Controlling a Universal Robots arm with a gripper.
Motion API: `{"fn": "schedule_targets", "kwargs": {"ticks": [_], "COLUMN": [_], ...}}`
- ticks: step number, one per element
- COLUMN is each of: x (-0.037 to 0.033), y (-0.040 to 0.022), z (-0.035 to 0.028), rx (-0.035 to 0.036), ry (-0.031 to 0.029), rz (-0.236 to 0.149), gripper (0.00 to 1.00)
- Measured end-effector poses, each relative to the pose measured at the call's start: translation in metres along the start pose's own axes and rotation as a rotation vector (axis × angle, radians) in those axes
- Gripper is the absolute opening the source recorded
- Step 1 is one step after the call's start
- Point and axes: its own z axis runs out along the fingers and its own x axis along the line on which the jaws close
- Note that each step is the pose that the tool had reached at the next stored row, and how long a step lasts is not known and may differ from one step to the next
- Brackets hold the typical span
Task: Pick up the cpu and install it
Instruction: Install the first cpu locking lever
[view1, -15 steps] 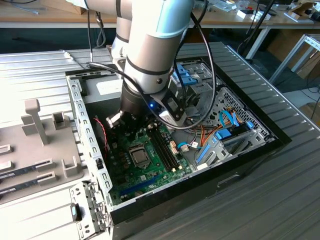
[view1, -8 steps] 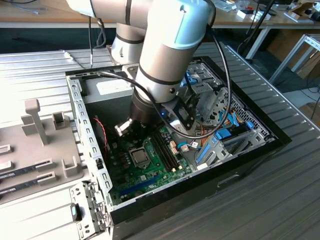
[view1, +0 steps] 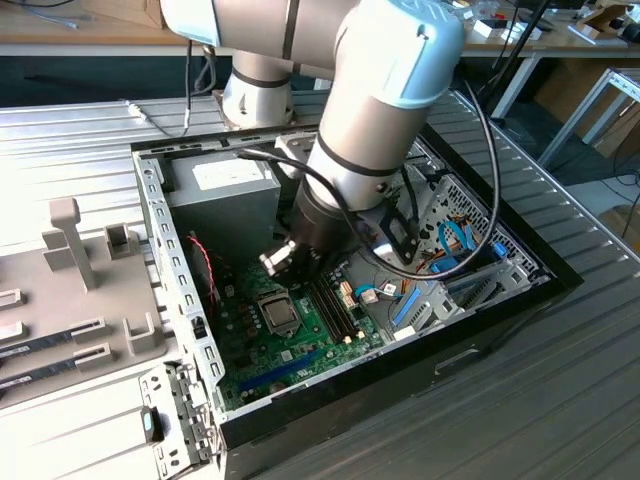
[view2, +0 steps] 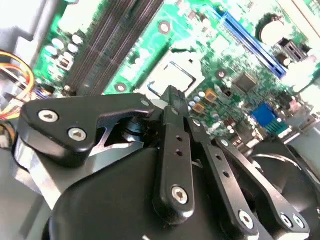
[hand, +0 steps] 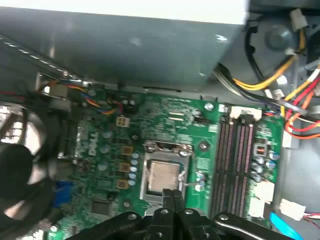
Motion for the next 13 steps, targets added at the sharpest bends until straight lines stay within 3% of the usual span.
{"fn": "schedule_targets", "kwargs": {"ticks": [3, 8, 13], "x": [-0.0093, -0.0114, -0.0125], "y": [-0.0012, 0.0006, 0.0076], "z": [-0.0006, -0.0006, 0.0001], "rx": [-0.0006, -0.0006, -0.0007], "ry": [0.0030, 0.0035, 0.0035], "rz": [0.000, 0.000, 0.001], "gripper": [0.10, 0.10, 0.10]}}
